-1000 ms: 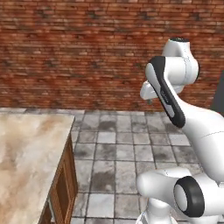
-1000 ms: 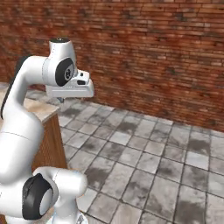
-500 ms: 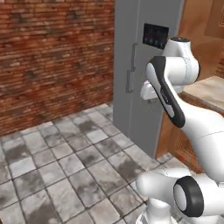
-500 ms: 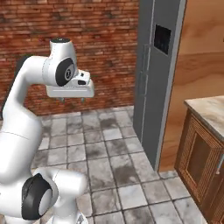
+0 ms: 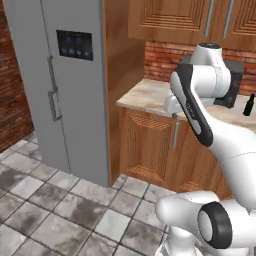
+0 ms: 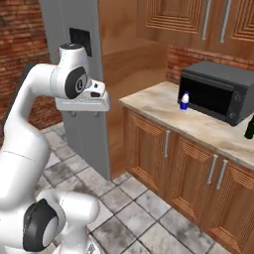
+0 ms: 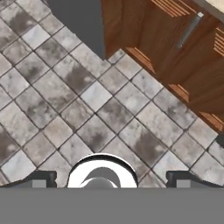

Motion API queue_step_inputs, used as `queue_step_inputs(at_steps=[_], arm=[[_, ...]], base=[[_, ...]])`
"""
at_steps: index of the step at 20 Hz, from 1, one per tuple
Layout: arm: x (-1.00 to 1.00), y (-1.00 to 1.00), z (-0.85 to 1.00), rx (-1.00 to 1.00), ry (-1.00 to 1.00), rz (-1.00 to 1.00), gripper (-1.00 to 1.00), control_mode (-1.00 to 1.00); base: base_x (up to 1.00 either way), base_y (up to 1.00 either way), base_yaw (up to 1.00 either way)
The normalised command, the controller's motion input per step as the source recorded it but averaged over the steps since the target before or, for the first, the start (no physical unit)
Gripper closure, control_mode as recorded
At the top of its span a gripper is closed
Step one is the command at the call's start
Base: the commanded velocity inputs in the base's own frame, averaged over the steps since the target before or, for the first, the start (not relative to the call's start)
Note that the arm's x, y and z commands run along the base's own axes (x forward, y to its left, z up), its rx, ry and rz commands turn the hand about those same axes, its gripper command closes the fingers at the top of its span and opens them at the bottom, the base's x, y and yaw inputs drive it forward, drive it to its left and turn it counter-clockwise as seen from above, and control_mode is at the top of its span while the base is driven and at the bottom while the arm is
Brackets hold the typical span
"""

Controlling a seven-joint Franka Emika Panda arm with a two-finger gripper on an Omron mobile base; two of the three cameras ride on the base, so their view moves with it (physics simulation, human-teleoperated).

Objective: Place the drinks on the dining counter in a tight cluster.

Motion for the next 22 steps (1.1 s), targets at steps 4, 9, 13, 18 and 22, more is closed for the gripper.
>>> queue_step_inputs(at_steps=[4, 9, 13, 18, 22], arm=[[0.00, 0.00, 0.00, 0.00, 0.00, 0.00, -1.00, 1.00], [0.00, 0.00, 0.00, 0.00, 0.00, 0.00, -1.00, 1.00], [0.00, 0.00, 0.00, 0.00, 0.00, 0.00, -1.00, 1.00], [0.00, 0.00, 0.00, 0.00, 0.00, 0.00, -1.00, 1.00], [0.00, 0.00, 0.00, 0.00, 0.00, 0.00, -1.00, 1.00]], base=[[0.89, 0.00, -0.54], [1.00, -0.11, -0.36], [0.86, -0.41, -0.35], [0.06, -0.44, -0.61], [0.01, -0.36, -0.62]])
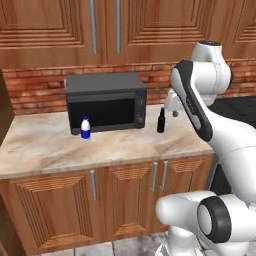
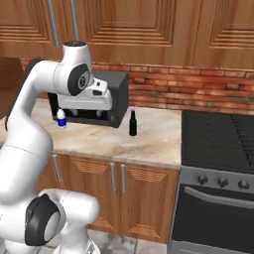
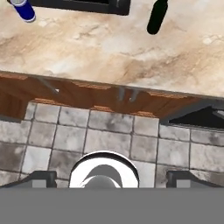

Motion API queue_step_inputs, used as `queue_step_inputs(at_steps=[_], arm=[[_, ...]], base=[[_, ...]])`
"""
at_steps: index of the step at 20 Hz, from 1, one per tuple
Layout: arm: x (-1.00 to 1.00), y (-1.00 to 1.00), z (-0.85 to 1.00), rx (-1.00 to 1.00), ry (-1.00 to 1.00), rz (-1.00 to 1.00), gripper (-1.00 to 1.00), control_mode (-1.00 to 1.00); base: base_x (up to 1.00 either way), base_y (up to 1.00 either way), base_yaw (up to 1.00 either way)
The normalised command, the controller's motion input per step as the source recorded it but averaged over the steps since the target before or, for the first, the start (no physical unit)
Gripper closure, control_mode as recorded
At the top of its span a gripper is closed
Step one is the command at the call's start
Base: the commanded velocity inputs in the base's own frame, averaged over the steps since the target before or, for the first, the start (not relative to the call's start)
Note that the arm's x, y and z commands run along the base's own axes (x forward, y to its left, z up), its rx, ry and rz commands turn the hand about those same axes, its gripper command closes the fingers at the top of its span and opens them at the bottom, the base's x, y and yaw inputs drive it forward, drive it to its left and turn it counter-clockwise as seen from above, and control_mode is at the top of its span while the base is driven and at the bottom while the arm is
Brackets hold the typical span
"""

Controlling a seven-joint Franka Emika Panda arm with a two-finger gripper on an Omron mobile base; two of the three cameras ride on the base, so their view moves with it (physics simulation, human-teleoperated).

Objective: Place the drinks on the dining counter in a tight cluster.

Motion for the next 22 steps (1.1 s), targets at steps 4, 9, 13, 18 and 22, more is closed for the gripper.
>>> queue_step_inputs(at_steps=[4, 9, 13, 18, 22], arm=[[0.00, 0.00, 0.00, 0.00, 0.00, 0.00, -1.00, 1.00], [0.00, 0.00, 0.00, 0.00, 0.00, 0.00, -1.00, 1.00], [0.00, 0.00, 0.00, 0.00, 0.00, 0.00, -1.00, 1.00], [0.00, 0.00, 0.00, 0.00, 0.00, 0.00, -1.00, 1.00], [0.00, 0.00, 0.00, 0.00, 0.00, 0.00, -1.00, 1.00]], base=[[0.27, -0.04, -0.43], [0.48, -0.06, -0.15], [0.71, -0.13, -0.09], [0.71, -0.07, -0.08], [0.69, -0.05, -0.08]])
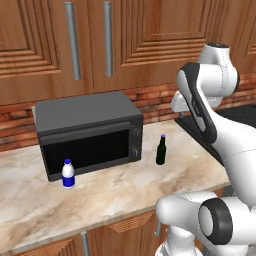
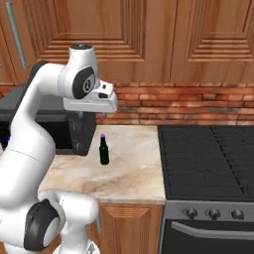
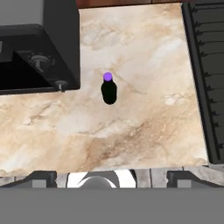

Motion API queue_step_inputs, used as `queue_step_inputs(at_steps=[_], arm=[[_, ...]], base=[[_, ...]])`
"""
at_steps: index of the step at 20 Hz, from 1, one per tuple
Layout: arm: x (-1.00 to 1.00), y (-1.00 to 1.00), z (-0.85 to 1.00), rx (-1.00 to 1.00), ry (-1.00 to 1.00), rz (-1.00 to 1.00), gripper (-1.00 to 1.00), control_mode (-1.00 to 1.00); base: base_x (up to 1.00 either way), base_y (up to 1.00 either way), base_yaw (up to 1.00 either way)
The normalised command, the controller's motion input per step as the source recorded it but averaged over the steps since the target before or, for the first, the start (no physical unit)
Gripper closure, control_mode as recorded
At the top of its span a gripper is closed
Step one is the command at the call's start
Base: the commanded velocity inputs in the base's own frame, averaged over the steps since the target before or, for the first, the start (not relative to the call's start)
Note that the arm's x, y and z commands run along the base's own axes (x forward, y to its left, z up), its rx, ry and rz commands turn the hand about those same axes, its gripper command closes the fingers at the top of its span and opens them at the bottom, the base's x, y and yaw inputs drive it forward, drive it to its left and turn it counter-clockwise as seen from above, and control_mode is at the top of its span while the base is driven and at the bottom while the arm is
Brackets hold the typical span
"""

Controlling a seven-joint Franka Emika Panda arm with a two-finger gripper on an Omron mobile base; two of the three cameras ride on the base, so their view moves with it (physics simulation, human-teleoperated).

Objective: Place the drinks on the dining counter in a tight cluster.

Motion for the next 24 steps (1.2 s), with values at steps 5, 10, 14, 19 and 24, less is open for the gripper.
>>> queue_step_inputs(at_steps=[5, 10, 14, 19, 24], arm=[[0.00, 0.00, 0.00, 0.00, 0.00, 0.00, -1.00, 1.00], [0.00, 0.00, 0.00, 0.00, 0.00, 0.00, -1.00, 1.00], [0.00, 0.00, 0.00, 0.00, 0.00, 0.00, -1.00, 1.00], [0.09, -0.03, -0.06, 0.03, -0.01, 0.00, -1.00, -1.00], [0.44, -0.05, -0.28, 0.12, -0.04, 0.11, -1.00, -1.00]], base=[[0.11, -0.02, -0.02], [0.00, 0.00, 0.00], [0.01, 0.00, 0.00], [0.03, 0.00, 0.00], [0.00, 0.00, 0.00]])
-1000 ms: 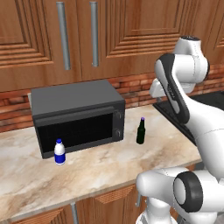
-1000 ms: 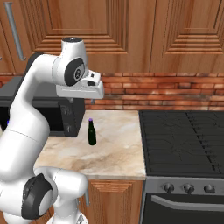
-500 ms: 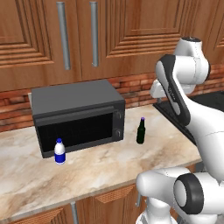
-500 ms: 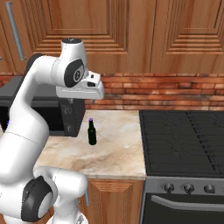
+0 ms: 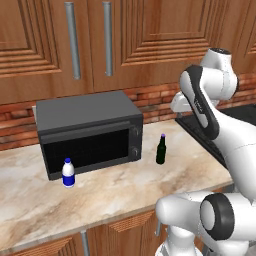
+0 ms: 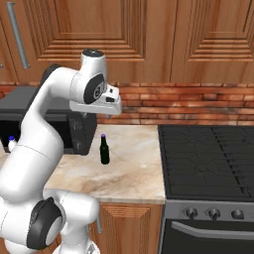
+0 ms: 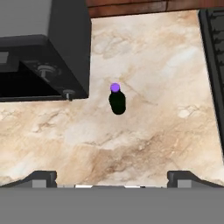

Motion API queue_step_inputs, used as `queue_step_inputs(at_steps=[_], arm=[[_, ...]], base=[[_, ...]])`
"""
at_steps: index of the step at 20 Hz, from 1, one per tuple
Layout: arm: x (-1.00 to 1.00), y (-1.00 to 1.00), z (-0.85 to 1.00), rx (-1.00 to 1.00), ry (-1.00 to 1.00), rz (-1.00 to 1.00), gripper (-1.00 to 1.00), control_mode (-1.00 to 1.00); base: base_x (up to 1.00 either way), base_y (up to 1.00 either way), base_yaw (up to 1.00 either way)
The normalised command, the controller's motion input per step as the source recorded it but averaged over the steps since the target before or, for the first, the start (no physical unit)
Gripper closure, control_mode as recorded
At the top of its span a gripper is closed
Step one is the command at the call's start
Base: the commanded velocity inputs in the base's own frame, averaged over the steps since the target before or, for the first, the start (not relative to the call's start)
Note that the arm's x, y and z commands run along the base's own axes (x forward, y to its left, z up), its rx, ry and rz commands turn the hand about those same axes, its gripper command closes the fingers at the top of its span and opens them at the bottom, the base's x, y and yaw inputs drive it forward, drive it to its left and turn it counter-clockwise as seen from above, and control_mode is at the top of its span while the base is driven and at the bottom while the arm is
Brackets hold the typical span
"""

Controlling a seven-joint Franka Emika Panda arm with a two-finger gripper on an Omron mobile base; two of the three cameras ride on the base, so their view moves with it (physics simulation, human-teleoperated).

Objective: Place the drinks on the dining counter in a tight cluster.

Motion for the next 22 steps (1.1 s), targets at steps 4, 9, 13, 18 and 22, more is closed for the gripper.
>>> queue_step_inputs(at_steps=[4, 9, 13, 18, 22], arm=[[0.32, -0.03, -0.29, 0.09, -0.01, 0.26, -1.00, -1.00], [0.18, -0.24, -0.32, 0.03, -0.19, 0.26, -1.00, -1.00], [0.18, -0.33, -0.20, 0.03, -0.21, 0.28, -1.00, -1.00], [0.01, -0.23, -0.08, 0.08, -0.28, 0.27, -1.00, -1.00], [0.01, -0.08, -0.06, 0.17, -0.30, 0.31, -1.00, -1.00]], base=[[0.00, 0.00, 0.00], [0.00, 0.00, 0.00], [0.00, 0.00, 0.00], [0.00, 0.00, 0.00], [0.00, 0.00, 0.00]])
